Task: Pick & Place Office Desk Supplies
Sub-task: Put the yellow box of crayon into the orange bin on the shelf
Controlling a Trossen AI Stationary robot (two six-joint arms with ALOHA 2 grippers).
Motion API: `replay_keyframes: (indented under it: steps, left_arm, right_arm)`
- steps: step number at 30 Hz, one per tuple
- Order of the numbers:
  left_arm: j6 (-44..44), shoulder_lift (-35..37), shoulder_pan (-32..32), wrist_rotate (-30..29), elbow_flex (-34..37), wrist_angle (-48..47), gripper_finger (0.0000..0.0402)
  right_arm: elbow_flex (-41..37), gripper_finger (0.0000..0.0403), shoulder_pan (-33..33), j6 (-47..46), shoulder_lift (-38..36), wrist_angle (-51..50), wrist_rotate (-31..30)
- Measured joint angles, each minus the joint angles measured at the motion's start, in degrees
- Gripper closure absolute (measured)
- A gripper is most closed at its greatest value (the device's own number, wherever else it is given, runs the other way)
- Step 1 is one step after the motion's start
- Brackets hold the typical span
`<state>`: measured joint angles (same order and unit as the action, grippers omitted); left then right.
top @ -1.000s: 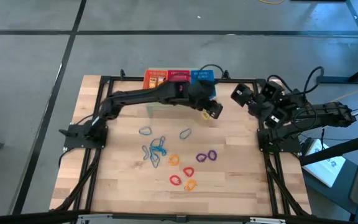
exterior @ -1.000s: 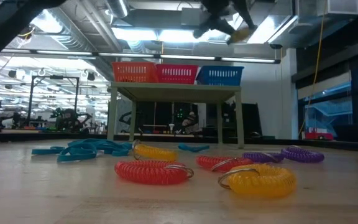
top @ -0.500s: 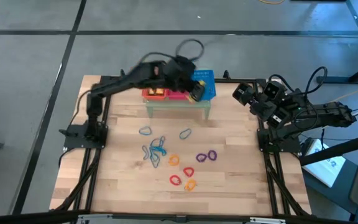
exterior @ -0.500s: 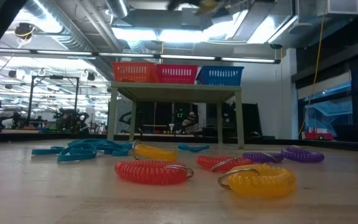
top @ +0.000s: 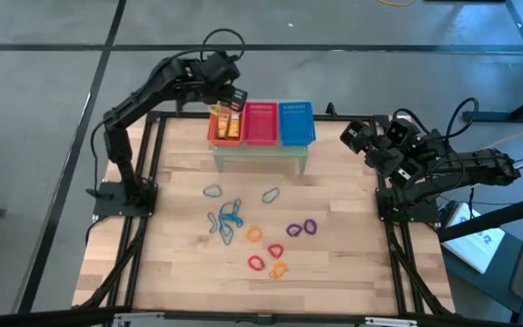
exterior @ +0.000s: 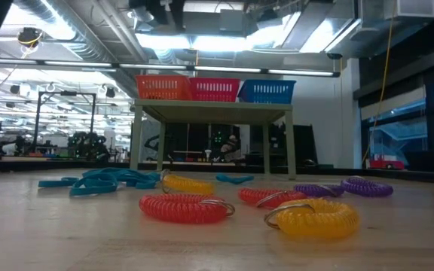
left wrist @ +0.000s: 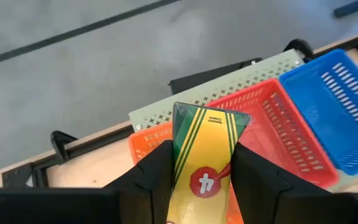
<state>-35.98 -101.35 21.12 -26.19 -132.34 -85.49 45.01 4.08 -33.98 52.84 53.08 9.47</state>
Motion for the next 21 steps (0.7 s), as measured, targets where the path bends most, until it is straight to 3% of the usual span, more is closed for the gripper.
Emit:
replay_keyframes:
  steps: [11,21]
  left_arm:
    - [-0.9,-0.9,8.7,8.3,17.5,7.9,0.0261]
    - [-2.4,-0.9,9.0,13.1,26.3,14.0,0.0261]
  right_arm:
    - [0.0,0.0197,0.0,0.1,0.0,-0.1,-0.9]
    - [0.0,0.0197,0.0,-0.4,0.0,-0.5,-1.1]
